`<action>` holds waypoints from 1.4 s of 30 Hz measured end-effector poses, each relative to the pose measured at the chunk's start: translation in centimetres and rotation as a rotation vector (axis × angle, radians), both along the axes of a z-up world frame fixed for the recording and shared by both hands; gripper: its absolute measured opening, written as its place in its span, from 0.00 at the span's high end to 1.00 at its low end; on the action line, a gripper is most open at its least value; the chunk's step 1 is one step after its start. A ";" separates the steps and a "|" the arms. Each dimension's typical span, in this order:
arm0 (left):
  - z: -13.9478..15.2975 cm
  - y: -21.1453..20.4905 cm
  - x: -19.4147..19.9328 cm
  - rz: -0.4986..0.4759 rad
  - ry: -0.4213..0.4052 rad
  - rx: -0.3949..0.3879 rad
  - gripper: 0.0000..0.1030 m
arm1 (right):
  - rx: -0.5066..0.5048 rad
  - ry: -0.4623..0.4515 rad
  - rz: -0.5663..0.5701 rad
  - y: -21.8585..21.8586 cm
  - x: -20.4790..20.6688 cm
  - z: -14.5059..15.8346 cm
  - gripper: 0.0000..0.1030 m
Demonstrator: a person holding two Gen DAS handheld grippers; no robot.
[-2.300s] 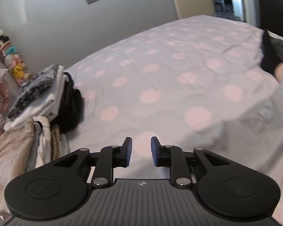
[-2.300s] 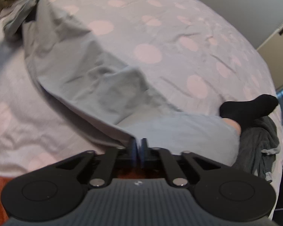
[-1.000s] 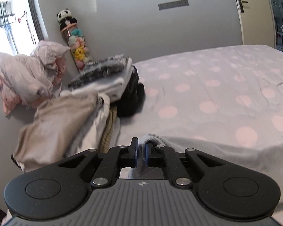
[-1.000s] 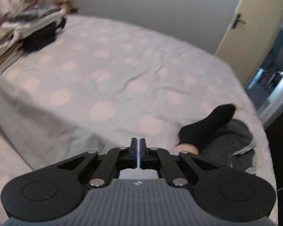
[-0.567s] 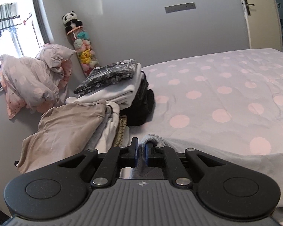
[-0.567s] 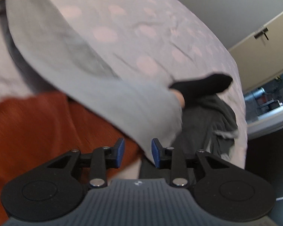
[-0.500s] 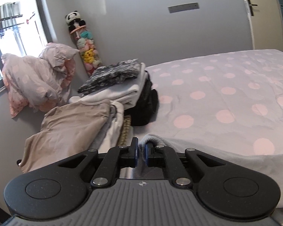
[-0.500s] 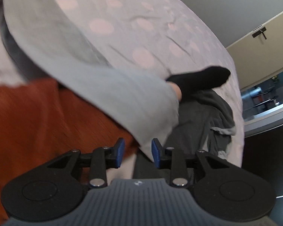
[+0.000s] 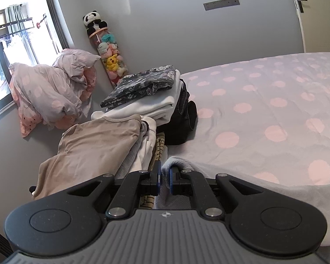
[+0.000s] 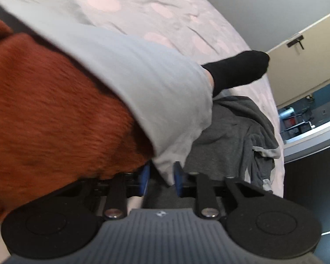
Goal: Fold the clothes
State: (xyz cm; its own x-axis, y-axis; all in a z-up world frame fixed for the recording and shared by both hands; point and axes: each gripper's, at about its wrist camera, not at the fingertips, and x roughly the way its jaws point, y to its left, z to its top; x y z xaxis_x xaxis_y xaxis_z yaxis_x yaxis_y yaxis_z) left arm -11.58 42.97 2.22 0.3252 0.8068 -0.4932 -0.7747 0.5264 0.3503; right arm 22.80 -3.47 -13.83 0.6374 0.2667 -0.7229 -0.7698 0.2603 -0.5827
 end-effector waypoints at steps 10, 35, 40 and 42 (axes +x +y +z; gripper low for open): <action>1.0 -0.1 -0.8 0.016 -0.035 -0.017 0.92 | 0.252 -0.056 -0.234 -3.1 1.8 5.2 0.97; -6.2 10.4 13.7 -0.054 0.261 -0.027 0.92 | 0.196 -0.098 -0.495 7.5 18.5 8.5 0.98; -10.4 13.9 17.1 -0.058 0.279 -0.120 0.88 | 0.143 -0.090 -0.516 10.6 22.4 6.0 0.97; -12.0 14.9 18.1 -0.055 0.278 -0.152 0.87 | 0.135 -0.092 -0.530 11.2 23.3 5.5 0.97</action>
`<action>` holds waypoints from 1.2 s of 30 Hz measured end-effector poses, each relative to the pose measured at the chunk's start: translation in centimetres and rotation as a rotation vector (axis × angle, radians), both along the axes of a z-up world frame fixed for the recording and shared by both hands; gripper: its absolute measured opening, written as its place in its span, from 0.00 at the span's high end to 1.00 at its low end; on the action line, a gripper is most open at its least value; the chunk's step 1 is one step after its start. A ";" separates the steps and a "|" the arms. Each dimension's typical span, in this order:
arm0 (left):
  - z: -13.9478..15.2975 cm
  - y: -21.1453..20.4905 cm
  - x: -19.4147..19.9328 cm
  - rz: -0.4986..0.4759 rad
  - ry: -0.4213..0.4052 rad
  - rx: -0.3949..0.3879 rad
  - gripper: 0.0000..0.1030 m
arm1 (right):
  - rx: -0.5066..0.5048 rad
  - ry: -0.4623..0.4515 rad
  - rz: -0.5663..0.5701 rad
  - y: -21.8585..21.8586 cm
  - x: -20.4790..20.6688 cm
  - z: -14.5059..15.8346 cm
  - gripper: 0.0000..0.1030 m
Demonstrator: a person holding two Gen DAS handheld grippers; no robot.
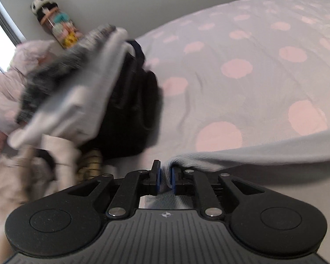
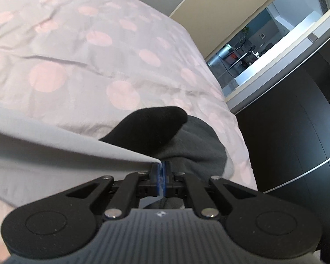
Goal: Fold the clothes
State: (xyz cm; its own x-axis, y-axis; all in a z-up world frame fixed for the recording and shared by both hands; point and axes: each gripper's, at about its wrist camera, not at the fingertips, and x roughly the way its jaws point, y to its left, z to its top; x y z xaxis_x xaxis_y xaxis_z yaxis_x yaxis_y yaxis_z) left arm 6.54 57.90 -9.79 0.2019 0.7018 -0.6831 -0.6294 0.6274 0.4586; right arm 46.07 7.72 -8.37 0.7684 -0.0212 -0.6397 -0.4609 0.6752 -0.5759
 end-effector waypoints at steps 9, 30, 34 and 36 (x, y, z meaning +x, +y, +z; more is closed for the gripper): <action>-2.7 3.1 0.9 0.093 -0.057 -0.054 0.53 | 0.068 -0.032 -0.161 -1.2 2.8 -0.3 0.96; 4.1 -5.9 -10.3 -0.142 -0.067 -0.050 0.42 | 0.150 0.066 -0.041 -8.4 -10.4 2.2 0.90; 3.8 -9.4 -14.6 -0.260 -0.012 -0.034 0.42 | 0.170 0.097 0.005 -10.8 -14.5 2.2 0.85; 3.4 -11.1 -16.1 -0.326 0.028 -0.016 0.42 | 0.177 0.107 0.045 -11.9 -16.5 2.2 0.83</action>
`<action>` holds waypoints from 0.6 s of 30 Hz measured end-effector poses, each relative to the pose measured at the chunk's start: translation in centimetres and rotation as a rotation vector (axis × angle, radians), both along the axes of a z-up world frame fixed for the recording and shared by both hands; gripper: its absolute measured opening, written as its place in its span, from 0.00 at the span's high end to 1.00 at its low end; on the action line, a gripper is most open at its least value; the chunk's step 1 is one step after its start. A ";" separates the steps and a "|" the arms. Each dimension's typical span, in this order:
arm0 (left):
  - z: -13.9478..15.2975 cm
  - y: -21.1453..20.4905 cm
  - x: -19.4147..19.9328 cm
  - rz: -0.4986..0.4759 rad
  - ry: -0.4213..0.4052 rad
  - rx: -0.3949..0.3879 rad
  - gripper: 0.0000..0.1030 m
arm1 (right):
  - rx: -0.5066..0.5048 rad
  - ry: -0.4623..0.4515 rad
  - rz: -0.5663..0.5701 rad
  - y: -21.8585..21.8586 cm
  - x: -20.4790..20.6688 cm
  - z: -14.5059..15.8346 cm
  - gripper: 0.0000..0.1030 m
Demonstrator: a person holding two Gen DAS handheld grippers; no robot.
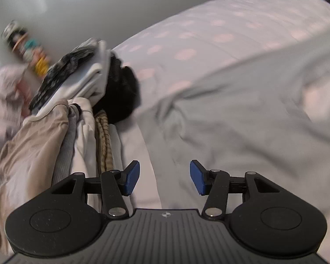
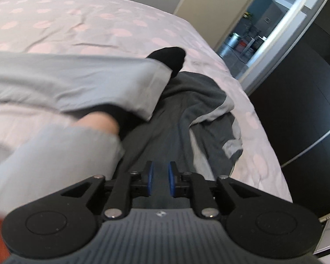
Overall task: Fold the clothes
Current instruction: 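Smooth the garment with the left gripper while the right gripper grasps its edge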
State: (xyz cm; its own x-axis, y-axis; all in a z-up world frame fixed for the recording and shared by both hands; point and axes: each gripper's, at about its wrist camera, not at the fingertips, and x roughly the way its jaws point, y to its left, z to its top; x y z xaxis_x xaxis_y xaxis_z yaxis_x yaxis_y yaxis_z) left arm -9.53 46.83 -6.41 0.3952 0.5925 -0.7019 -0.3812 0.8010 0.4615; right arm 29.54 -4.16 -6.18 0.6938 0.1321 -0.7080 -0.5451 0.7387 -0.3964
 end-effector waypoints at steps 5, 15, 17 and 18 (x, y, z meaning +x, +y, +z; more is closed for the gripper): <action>-1.8 -4.2 -2.3 -0.155 0.119 0.032 0.42 | -0.006 0.025 0.087 -2.4 -4.0 -0.5 0.79; -7.8 -8.5 -2.7 -0.289 0.345 0.157 0.41 | -0.076 0.039 0.257 -4.2 -7.8 -4.0 0.71; -8.7 -8.7 -2.5 -0.282 0.371 0.147 0.41 | -0.054 0.043 0.260 -3.9 -7.4 -4.7 0.71; -9.0 -8.9 -2.4 -0.283 0.381 0.157 0.41 | -0.039 0.047 0.261 -3.7 -7.1 -5.0 0.71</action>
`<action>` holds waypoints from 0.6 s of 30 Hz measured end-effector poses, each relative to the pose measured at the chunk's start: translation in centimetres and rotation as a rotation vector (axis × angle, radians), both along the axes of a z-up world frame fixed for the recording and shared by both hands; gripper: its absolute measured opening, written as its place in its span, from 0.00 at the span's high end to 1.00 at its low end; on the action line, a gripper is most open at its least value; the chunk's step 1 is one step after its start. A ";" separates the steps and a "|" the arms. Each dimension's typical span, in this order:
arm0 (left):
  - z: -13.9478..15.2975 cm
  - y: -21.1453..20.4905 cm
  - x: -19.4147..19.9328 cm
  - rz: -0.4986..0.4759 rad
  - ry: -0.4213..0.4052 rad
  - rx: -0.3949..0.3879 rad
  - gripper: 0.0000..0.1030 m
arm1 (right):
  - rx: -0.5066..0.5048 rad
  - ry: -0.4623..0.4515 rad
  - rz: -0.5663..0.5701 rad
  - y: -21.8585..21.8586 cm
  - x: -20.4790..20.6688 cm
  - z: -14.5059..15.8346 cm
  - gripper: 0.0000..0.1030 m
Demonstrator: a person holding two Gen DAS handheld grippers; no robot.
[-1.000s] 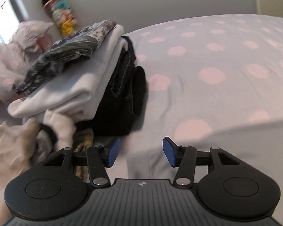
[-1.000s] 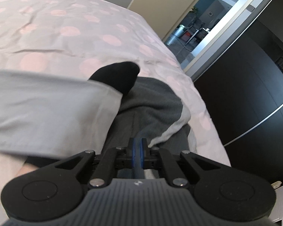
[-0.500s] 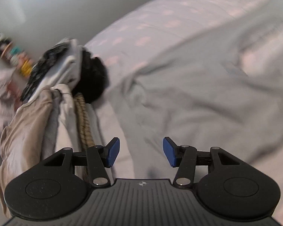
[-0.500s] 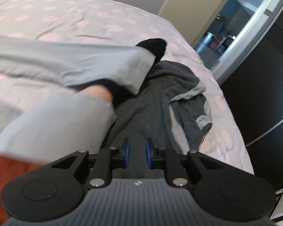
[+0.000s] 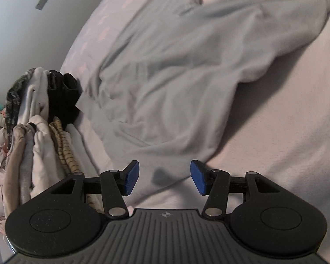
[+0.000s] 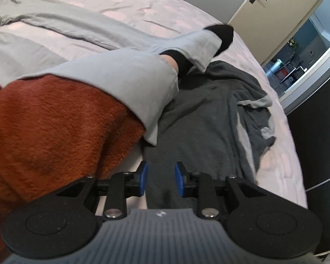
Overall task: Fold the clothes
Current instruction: 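Smooth the garment with the left gripper while the right gripper grasps its edge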
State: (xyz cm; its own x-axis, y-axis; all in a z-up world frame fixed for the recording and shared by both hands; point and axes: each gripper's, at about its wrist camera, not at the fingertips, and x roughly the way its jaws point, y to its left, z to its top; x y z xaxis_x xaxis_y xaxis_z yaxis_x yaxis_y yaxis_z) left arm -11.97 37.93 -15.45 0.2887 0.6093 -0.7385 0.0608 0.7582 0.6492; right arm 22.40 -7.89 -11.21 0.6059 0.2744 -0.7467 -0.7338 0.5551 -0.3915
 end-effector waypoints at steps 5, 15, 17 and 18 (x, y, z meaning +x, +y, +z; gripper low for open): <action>-1.2 -0.7 0.6 -0.020 0.040 0.052 0.41 | 0.020 -0.013 0.070 1.1 0.5 -1.5 0.68; -1.4 -0.8 1.2 -0.006 0.053 0.078 0.41 | 0.030 -0.080 0.204 2.6 2.6 -2.7 0.91; -1.3 -0.9 1.2 -0.005 0.051 0.082 0.41 | 0.046 -0.066 0.182 2.8 3.1 -2.4 0.96; -1.2 -1.0 1.1 -0.005 0.049 0.085 0.41 | 0.052 -0.060 0.157 2.9 3.4 -2.0 0.96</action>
State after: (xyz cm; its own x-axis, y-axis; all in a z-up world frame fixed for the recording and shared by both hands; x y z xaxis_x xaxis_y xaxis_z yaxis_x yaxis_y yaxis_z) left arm -10.83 36.96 -16.65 0.2565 0.6689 -0.6977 0.0976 0.7002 0.7072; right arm 25.79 -4.99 -13.25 0.5958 0.4064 -0.6927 -0.7892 0.4562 -0.4112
